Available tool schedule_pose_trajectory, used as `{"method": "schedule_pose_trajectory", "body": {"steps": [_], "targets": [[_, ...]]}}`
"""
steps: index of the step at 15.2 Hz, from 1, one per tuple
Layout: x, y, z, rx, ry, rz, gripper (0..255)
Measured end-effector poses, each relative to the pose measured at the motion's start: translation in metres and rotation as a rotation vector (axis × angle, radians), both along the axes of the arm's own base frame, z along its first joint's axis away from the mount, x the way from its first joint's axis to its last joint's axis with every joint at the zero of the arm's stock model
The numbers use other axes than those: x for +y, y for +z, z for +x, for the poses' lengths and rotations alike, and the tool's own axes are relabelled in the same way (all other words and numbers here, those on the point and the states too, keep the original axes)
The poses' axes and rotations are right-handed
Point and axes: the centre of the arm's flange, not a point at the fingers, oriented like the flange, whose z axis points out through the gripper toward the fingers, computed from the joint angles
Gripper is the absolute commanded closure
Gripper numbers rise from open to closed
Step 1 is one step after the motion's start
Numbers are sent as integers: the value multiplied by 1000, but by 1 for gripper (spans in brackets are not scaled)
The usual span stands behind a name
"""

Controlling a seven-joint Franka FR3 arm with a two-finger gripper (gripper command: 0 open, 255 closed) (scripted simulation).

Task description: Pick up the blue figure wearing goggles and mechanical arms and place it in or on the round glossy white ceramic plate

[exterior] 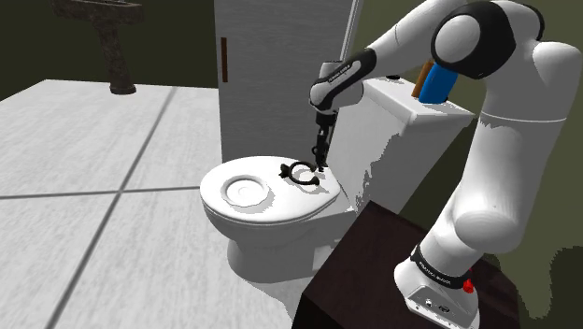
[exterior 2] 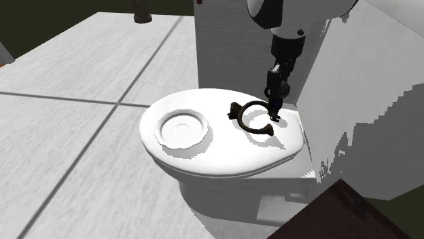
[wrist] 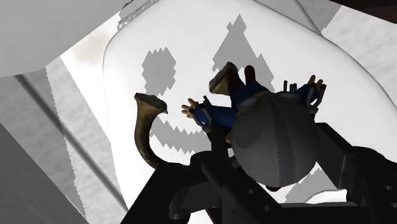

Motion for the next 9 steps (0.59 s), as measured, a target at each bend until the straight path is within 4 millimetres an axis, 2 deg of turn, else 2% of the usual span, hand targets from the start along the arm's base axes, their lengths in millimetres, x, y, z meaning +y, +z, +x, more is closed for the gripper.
{"method": "schedule_pose_trajectory", "body": {"steps": [9], "targets": [[96, 10, 70, 0, -1, 0, 255]]}}
